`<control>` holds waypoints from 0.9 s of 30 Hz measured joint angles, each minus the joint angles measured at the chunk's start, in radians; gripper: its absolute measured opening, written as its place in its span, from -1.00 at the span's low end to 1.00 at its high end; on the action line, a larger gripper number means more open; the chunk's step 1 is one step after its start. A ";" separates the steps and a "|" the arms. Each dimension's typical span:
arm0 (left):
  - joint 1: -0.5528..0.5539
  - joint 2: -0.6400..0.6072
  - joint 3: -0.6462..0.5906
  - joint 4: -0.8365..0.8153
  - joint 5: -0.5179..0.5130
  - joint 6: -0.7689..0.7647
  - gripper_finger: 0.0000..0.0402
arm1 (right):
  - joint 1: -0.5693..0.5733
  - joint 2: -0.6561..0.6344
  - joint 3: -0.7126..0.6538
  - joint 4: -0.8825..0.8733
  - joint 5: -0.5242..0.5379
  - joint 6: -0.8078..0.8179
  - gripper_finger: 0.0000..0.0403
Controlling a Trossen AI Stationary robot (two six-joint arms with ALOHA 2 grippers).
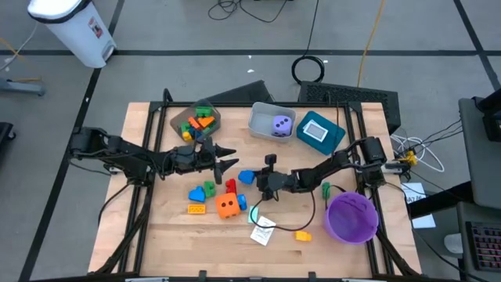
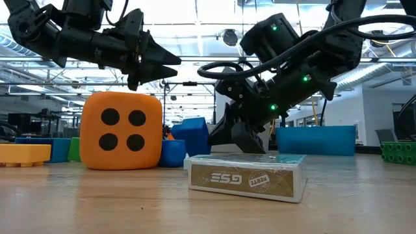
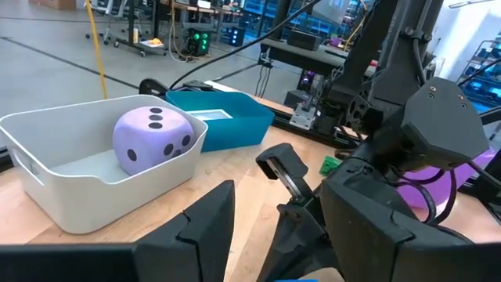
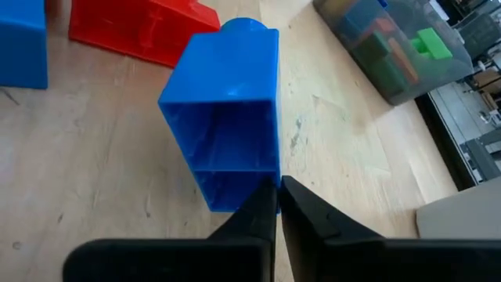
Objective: Pick & Place Toys
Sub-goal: Put the blue gamepiece into the black bin
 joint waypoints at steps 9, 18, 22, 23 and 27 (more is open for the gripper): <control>-0.002 0.000 0.000 0.006 0.059 0.030 -0.01 | 0.071 -0.107 -0.002 -0.020 0.066 -0.036 -0.99; -0.049 0.000 0.044 0.009 0.262 0.197 -0.01 | 0.049 -0.227 -0.003 -0.093 -0.296 0.217 -1.00; -0.088 0.000 0.078 0.005 0.265 0.227 -0.01 | 0.036 -0.233 -0.002 -0.104 -0.345 0.250 -1.00; -0.096 0.000 0.086 -0.003 0.265 0.231 -0.01 | 0.036 -0.233 -0.003 -0.107 -0.345 0.257 -1.00; -0.123 0.022 0.112 -0.028 0.265 0.243 -0.01 | 0.036 -0.233 -0.003 -0.094 -0.345 0.264 -1.00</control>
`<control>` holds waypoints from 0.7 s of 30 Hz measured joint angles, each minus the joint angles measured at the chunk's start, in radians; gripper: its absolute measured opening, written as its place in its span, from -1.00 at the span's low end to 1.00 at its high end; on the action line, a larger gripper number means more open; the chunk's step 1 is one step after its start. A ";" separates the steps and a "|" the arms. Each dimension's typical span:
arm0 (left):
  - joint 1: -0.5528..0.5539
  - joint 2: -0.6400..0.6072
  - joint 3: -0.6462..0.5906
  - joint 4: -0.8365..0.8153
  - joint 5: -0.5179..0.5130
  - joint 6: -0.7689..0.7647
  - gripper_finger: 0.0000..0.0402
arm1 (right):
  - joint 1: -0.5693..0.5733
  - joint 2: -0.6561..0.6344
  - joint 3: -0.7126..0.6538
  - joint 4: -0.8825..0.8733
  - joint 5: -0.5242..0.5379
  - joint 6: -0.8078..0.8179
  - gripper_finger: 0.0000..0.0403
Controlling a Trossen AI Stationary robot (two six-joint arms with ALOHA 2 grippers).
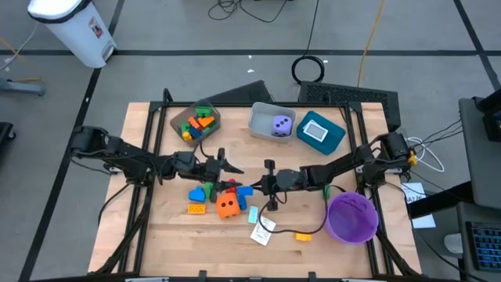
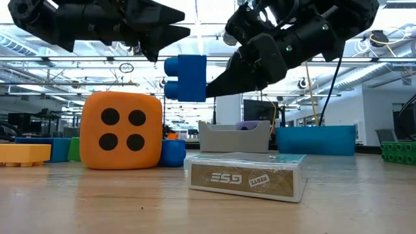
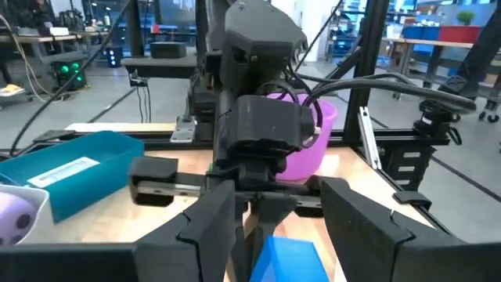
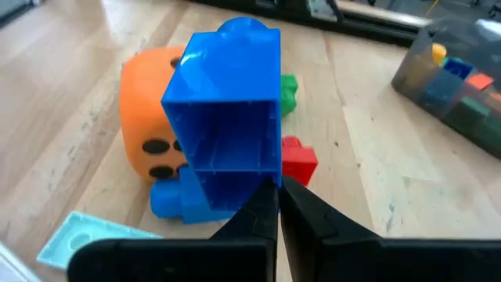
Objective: Pick & Place Toys
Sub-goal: Put the blue gamepiece into the black bin
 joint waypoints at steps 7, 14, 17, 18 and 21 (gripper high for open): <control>-0.008 0.100 0.056 -0.002 0.001 -0.001 -0.01 | 0.000 0.000 0.000 0.039 0.001 0.007 -1.00; -0.004 0.164 0.100 0.001 0.077 -0.001 -0.01 | 0.000 -0.004 0.000 0.042 0.030 0.030 -1.00; -0.003 0.163 0.099 -0.016 0.077 0.003 -0.01 | 0.000 -0.029 0.000 0.033 0.054 0.028 -1.00; -0.003 0.162 0.099 -0.028 0.076 0.004 -0.01 | 0.000 -0.037 0.000 0.031 0.054 0.028 -1.00; -0.002 0.161 0.099 -0.041 0.075 0.005 -0.01 | 0.008 -0.074 -0.010 0.014 0.055 0.027 -1.00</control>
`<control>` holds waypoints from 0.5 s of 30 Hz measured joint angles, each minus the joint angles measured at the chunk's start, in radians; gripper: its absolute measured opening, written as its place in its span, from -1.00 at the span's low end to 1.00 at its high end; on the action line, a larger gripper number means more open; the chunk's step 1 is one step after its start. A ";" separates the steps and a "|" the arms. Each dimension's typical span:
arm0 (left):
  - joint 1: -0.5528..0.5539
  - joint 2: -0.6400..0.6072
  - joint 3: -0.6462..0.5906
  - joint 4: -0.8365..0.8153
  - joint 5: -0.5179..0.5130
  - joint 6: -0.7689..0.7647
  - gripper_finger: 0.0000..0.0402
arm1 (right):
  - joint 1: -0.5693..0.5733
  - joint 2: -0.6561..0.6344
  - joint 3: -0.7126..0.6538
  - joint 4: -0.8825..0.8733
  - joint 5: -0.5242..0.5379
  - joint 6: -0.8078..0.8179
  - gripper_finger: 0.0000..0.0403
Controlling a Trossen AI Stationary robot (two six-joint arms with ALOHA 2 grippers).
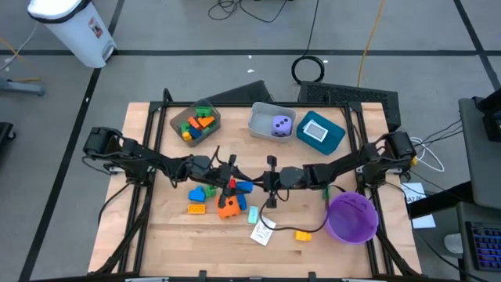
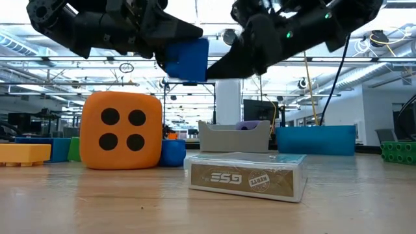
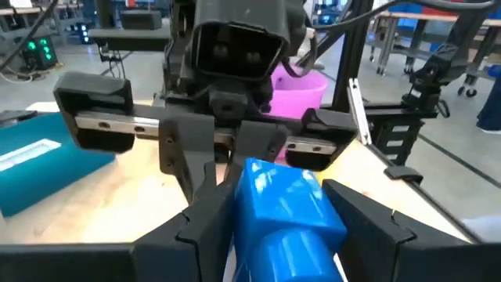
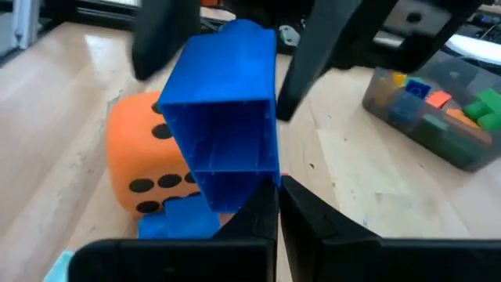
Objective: Pick & Place Toys
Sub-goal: Put the blue gamepiece into the black bin
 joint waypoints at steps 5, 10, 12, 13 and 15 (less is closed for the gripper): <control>-0.001 0.000 0.000 -0.003 -0.004 0.015 -0.01 | 0.002 -0.036 -0.031 0.015 0.000 0.003 -1.00; 0.000 -0.001 0.000 -0.003 -0.011 0.030 -0.02 | 0.001 -0.042 -0.044 0.037 0.000 0.018 -1.00; -0.001 -0.001 -0.001 -0.007 -0.011 0.033 -0.02 | 0.001 -0.041 -0.044 0.038 -0.001 0.019 -1.00; -0.001 -0.001 -0.001 -0.008 -0.012 0.032 -0.02 | 0.001 -0.041 -0.044 0.040 0.000 0.019 -1.00; -0.001 -0.001 -0.001 -0.009 -0.022 0.027 -0.02 | 0.001 -0.041 -0.044 0.042 0.000 0.019 -1.00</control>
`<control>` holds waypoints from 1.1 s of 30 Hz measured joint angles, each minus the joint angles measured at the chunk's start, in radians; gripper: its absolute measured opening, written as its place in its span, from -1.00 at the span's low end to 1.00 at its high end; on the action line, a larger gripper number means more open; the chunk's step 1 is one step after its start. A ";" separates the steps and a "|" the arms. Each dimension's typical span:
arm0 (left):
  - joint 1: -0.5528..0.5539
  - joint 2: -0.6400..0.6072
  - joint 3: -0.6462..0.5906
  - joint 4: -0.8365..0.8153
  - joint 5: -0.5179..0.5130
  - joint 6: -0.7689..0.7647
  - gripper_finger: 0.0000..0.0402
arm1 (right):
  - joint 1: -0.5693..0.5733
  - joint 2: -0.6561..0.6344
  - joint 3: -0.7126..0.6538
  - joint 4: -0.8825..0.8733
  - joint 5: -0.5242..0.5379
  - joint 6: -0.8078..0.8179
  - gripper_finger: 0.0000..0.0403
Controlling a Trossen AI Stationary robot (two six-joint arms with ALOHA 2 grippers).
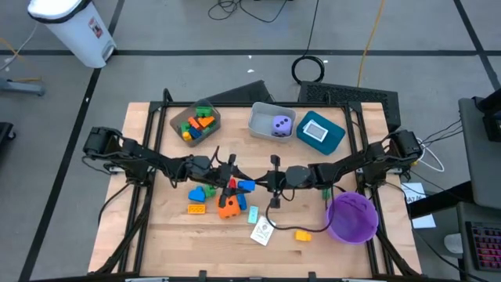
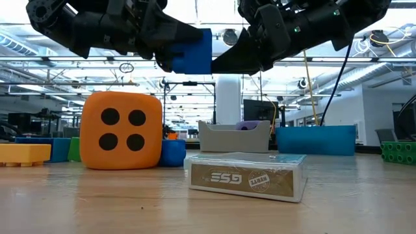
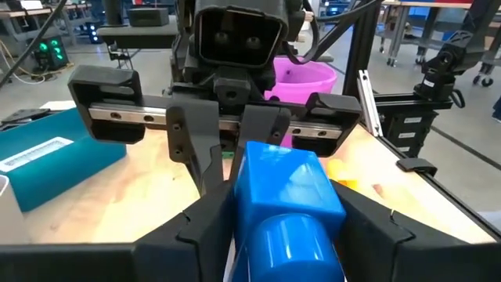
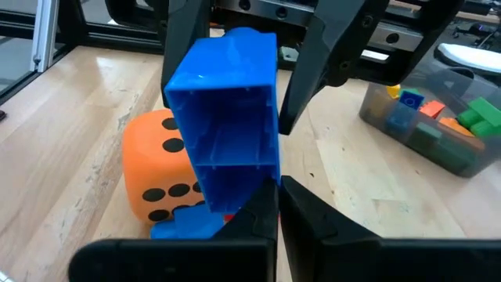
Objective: Pick & Place Toys
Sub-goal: Put the blue gamepiece into the black bin
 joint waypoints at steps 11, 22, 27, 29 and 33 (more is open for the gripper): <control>0.001 0.000 -0.001 0.001 -0.008 0.007 -0.29 | 0.000 0.000 0.000 0.001 -0.009 0.004 -0.96; 0.000 0.001 -0.002 0.010 0.034 0.015 -0.30 | 0.000 -0.026 0.000 -0.054 -0.106 0.006 -0.50; 0.017 -0.027 -0.002 -0.018 0.054 0.020 -0.30 | 0.000 -0.083 -0.001 -0.171 -0.105 0.007 -0.28; 0.035 -0.065 -0.002 -0.052 0.051 0.035 -0.25 | 0.000 -0.103 -0.001 -0.190 -0.105 0.007 -0.23; 0.087 -0.181 -0.002 -0.188 0.002 0.060 -0.19 | 0.000 -0.133 -0.020 -0.195 -0.105 0.018 -0.16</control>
